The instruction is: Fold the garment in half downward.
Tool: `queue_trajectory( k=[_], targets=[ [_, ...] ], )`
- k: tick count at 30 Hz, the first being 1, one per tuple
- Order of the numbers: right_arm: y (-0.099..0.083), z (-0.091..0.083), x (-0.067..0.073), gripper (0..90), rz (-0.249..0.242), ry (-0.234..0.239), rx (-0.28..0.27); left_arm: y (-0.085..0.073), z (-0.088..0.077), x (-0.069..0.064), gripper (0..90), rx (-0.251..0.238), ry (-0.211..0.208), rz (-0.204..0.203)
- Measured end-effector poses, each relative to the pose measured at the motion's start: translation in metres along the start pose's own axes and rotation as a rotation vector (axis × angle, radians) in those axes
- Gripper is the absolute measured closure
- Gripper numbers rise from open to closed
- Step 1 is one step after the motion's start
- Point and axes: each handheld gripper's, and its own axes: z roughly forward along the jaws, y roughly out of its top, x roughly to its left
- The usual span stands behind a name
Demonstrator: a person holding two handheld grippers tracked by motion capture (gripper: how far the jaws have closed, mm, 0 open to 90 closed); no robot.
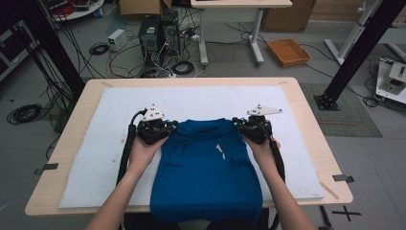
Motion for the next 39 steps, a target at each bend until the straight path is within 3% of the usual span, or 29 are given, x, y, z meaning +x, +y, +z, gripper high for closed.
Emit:
queue_trajectory(
  k=[7, 15, 25, 32, 39],
  targets=[
    [-0.023, -0.028, 0.02, 88.6, -0.026, 0.021, -0.02, -0.015, -0.024, -0.029, 87.8, -0.003, -0.025, 0.08],
    [-0.057, -0.062, 0.046, 88.6, -0.048, 0.039, -0.003, -0.038, -0.046, -0.061, 87.8, 0.008, -0.073, 0.152],
    [-0.093, -0.079, 0.078, 88.4, -0.14, 0.043, 0.06, -0.069, -0.053, -0.089, 87.7, 0.055, -0.106, 0.223],
    [-0.104, -0.082, 0.082, 85.5, -0.153, 0.044, 0.082, -0.079, -0.049, -0.096, 86.5, 0.091, -0.141, 0.222],
    [-0.104, -0.088, 0.072, 73.9, -0.13, 0.065, 0.065, -0.078, -0.06, -0.095, 74.7, 0.069, -0.153, 0.208]
  ],
)
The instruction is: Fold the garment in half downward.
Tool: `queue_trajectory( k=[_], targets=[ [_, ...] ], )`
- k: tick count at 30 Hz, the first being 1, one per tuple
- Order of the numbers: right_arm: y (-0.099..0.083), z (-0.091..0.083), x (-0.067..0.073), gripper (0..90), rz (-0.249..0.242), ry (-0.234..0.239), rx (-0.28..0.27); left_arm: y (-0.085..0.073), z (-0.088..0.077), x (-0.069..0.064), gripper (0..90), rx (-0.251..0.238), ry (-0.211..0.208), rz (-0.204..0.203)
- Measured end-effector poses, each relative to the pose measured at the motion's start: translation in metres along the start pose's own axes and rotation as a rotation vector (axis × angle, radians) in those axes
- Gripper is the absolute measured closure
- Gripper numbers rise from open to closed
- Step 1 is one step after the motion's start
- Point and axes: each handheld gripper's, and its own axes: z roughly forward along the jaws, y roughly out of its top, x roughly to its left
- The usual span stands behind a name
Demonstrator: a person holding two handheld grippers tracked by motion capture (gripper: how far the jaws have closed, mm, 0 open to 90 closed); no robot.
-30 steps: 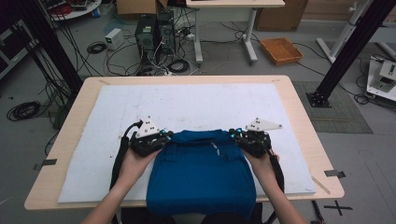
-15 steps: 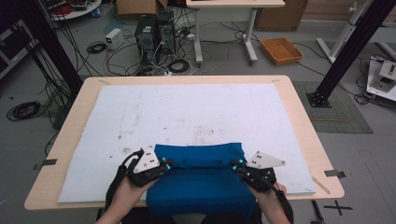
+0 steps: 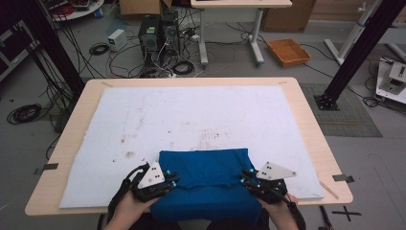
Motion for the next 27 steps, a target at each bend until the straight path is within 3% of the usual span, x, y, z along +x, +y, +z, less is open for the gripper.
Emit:
queue_trajectory(
  k=[8, 12, 14, 17, 21, 24, 27],
  targets=[
    [0.008, -0.015, -0.019, 67.8, 0.058, -0.015, -0.055, 0.009, -0.016, 0.011, 63.5, -0.061, 0.013, -0.04],
    [0.017, -0.012, -0.034, 64.4, 0.097, -0.036, -0.078, 0.015, -0.018, 0.026, 60.1, -0.074, 0.065, -0.08],
    [0.023, -0.006, -0.044, 63.4, 0.132, -0.05, -0.08, 0.015, -0.014, 0.039, 58.6, -0.069, 0.099, -0.133],
    [0.03, 0.005, -0.057, 60.6, 0.168, -0.079, -0.068, 0.011, -0.005, 0.063, 55.9, -0.07, 0.127, -0.247],
    [0.035, 0.03, -0.076, 54.8, 0.257, -0.097, -0.018, 0.001, 0.01, 0.091, 52.9, -0.036, 0.172, -0.367],
    [0.032, 0.05, -0.086, 50.5, 0.317, -0.106, 0.033, -0.006, 0.018, 0.099, 50.7, 0.0, 0.208, -0.407],
    [0.026, 0.061, -0.09, 52.1, 0.367, -0.091, 0.079, -0.011, 0.024, 0.099, 50.7, 0.028, 0.2, -0.431]
  ],
)
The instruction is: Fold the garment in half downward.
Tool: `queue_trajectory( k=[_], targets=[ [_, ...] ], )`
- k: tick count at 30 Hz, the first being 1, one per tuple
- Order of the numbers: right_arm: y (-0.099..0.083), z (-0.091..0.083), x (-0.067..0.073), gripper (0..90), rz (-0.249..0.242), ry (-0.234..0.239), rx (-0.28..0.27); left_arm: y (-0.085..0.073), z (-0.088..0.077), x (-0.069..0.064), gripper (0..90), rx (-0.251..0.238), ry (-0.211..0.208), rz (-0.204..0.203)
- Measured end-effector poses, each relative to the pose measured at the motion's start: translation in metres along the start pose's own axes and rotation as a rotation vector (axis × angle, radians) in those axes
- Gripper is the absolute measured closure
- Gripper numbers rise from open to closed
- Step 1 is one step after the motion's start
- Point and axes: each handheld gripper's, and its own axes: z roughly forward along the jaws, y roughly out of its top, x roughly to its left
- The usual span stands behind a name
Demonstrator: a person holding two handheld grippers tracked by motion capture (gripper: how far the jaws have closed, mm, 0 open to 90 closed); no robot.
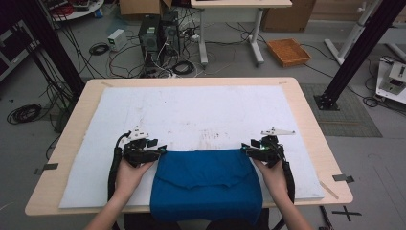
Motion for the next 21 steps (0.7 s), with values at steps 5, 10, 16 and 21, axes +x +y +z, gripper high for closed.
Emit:
queue_trajectory(
  k=[5, 10, 16, 21],
  targets=[
    [-0.007, 0.006, -0.002, 75.0, -0.023, 0.021, 0.064, -0.008, 0.004, -0.001, 60.5, 0.049, -0.031, -0.015],
    [-0.008, 0.002, 0.001, 82.7, -0.075, 0.028, 0.053, -0.011, 0.004, -0.006, 83.2, 0.038, -0.067, 0.007],
    [-0.002, 0.002, -0.002, 83.1, -0.111, 0.028, 0.021, -0.007, 0.004, -0.001, 87.7, 0.014, -0.043, 0.028],
    [0.006, 0.005, -0.005, 83.1, -0.121, 0.024, 0.001, 0.004, 0.006, 0.005, 87.9, -0.003, -0.021, 0.048]
  ],
)
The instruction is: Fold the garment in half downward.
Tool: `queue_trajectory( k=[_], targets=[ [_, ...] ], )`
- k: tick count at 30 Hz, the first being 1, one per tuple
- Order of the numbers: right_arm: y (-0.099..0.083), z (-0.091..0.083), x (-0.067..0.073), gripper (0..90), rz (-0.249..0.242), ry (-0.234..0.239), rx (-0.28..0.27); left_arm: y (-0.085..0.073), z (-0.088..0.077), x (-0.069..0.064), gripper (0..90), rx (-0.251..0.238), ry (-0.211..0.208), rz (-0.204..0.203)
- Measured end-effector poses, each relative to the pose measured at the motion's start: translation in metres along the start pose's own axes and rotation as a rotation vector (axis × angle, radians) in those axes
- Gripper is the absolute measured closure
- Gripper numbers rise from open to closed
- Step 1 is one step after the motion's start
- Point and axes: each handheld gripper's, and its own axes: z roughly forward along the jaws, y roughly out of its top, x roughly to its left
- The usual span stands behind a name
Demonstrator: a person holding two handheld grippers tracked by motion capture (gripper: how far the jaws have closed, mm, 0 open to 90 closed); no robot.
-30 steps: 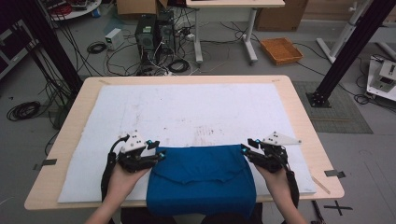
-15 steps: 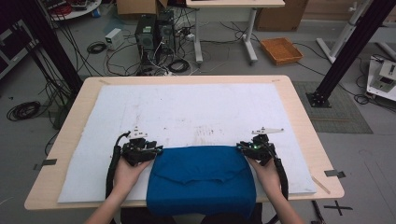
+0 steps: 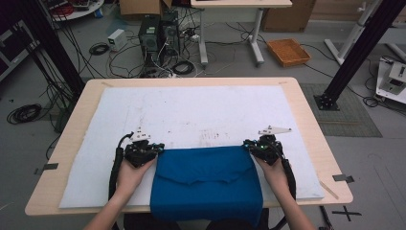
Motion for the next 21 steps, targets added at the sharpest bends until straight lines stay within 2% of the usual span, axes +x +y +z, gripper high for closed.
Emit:
queue_trajectory(
  k=[1, 6, 9, 11, 14, 18, 20, 21],
  targets=[
    [0.004, 0.002, -0.002, 83.1, -0.004, -0.002, -0.001, 0.008, 0.003, 0.004, 87.9, 0.0, 0.018, 0.021],
    [0.029, 0.016, -0.014, 83.1, -0.014, -0.036, -0.017, 0.03, 0.018, 0.018, 87.9, 0.002, 0.063, 0.034],
    [0.043, 0.023, -0.022, 83.1, -0.01, -0.045, -0.025, 0.041, 0.028, 0.029, 87.9, 0.004, 0.086, 0.023],
    [0.051, 0.028, -0.027, 83.1, -0.011, -0.066, -0.018, 0.046, 0.035, 0.037, 87.8, 0.002, 0.098, 0.002],
    [0.059, 0.038, -0.032, 83.1, -0.006, -0.089, -0.016, 0.053, 0.045, 0.043, 87.8, 0.015, 0.122, 0.006],
    [0.064, 0.05, -0.035, 83.1, -0.008, -0.117, -0.015, 0.062, 0.052, 0.049, 87.8, 0.026, 0.131, 0.0],
    [0.065, 0.053, -0.036, 83.1, -0.014, -0.13, -0.022, 0.065, 0.054, 0.05, 87.9, 0.009, 0.134, 0.005],
    [0.065, 0.054, -0.036, 83.1, -0.009, -0.136, -0.021, 0.067, 0.055, 0.052, 87.8, 0.02, 0.133, 0.006]
  ],
)
